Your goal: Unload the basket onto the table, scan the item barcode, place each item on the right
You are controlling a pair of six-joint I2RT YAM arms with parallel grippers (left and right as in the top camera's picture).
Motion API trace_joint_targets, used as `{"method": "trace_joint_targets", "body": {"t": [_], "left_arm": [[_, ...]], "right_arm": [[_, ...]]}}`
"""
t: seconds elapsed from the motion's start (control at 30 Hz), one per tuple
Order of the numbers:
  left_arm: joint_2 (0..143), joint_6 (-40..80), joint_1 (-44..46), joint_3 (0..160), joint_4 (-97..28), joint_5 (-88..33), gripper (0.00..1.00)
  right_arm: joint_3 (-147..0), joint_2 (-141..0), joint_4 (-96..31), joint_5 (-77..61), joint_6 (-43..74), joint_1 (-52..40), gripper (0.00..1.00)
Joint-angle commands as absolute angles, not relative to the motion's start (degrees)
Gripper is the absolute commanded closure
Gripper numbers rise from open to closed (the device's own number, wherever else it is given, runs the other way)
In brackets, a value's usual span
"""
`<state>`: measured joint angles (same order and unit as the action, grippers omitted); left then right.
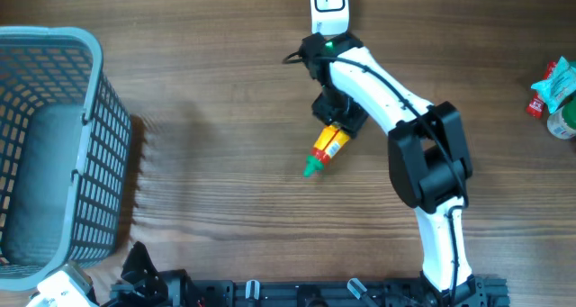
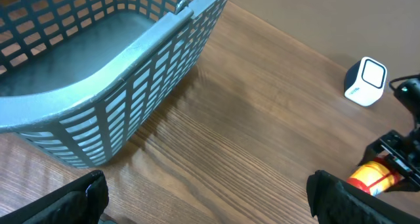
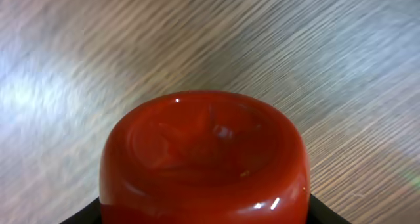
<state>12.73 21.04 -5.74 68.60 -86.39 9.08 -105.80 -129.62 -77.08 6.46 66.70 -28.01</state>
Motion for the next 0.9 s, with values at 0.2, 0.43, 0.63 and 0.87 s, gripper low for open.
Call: {"method": "trace_joint_targets", "body": {"t": [0.2,0.43,0.63,0.87], "left_arm": [[12.36,20.12,-6.13,68.69,-86.21,9.02,0.0],[12.36,20.12,-6.13,68.69,-86.21,9.02,0.0],[12.36,20.12,-6.13,68.69,-86.21,9.02,0.0],[12.36,20.12,-6.13,68.69,-86.21,9.02,0.0]], "right_arm": [[-107.13,-127.28,-73.01,8.99,73.47,-28.47,0.5],[-108.27,-127.26,-71.7,9.04,63.9,-27.35,0.2],[-113.69,-118.72,-79.4,1.48,55.55,-17.17,0.0],[-103.46,-106.61,-79.02,-6.07,34.85,-3.05,0.0]]}}
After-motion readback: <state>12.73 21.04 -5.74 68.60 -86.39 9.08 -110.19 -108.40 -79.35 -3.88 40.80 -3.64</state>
